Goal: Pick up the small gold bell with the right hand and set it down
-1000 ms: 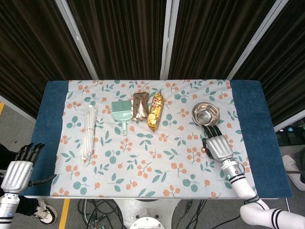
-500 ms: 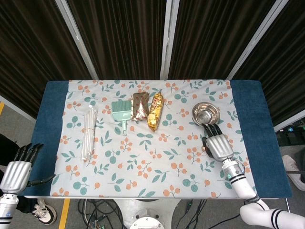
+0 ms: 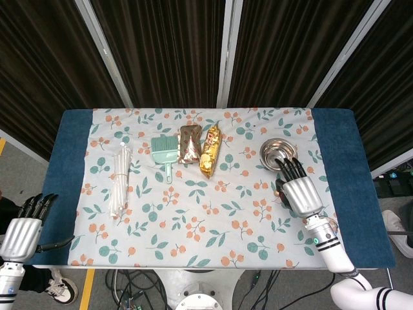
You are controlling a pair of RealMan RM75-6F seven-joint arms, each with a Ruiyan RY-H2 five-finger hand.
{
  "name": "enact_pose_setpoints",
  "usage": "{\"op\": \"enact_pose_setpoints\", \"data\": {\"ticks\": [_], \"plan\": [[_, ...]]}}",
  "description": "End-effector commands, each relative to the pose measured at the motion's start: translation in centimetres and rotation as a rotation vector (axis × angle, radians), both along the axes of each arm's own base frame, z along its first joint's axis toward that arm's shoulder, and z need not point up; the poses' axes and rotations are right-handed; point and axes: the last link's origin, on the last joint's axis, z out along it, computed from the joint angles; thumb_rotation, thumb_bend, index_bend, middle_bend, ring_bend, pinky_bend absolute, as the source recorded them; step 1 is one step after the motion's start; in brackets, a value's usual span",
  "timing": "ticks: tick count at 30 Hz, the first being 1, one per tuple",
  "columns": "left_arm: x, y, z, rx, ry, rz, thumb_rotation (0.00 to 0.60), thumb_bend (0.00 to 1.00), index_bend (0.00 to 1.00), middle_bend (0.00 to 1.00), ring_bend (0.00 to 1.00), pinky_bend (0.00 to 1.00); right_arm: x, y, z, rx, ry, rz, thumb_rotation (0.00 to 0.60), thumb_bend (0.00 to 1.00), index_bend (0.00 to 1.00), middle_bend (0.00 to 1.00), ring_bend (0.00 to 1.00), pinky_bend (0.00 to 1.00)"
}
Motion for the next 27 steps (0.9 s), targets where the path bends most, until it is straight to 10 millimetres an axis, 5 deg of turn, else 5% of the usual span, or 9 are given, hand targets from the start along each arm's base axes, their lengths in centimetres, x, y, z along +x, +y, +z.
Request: {"op": "enact_pose_setpoints", "data": {"ticks": [1, 10, 16, 22, 27], "plan": [[0.0, 0.0, 0.0, 0.001, 0.000, 0.003, 0.215, 0.00, 0.07, 0.08, 0.00, 0.09, -0.7, 0.2, -0.3, 0.028, 0.011, -0.024, 0.600, 0.38, 0.69, 0.09, 0.00, 0.00], [-0.1, 0.1, -0.1, -0.001, 0.003, 0.006, 0.221, 0.00, 0.07, 0.08, 0.00, 0.09, -1.1, 0.1, -0.3, 0.006, 0.011, -0.034, 0.600, 0.38, 0.71, 0.09, 0.00, 0.00], [0.0, 0.2, -0.4, -0.010, -0.005, 0.005, 0.226, 0.00, 0.07, 0.08, 0.00, 0.09, 1.0, 1.8, -1.2, 0.116, -0.078, 0.033, 0.600, 0.38, 0.71, 0.09, 0.00, 0.00], [0.0, 0.2, 0.0, 0.000, -0.004, 0.005, 0.238, 0.00, 0.07, 0.08, 0.00, 0.09, -2.3, -0.6, 1.6, -0.075, 0.011, -0.062, 0.600, 0.38, 0.72, 0.09, 0.00, 0.00], [0.0, 0.2, -0.4, -0.012, -0.006, 0.006, 0.237, 0.00, 0.07, 0.08, 0.00, 0.09, -1.2, 0.2, 0.9, 0.071, -0.180, -0.099, 0.600, 0.38, 0.72, 0.09, 0.00, 0.00]]}}
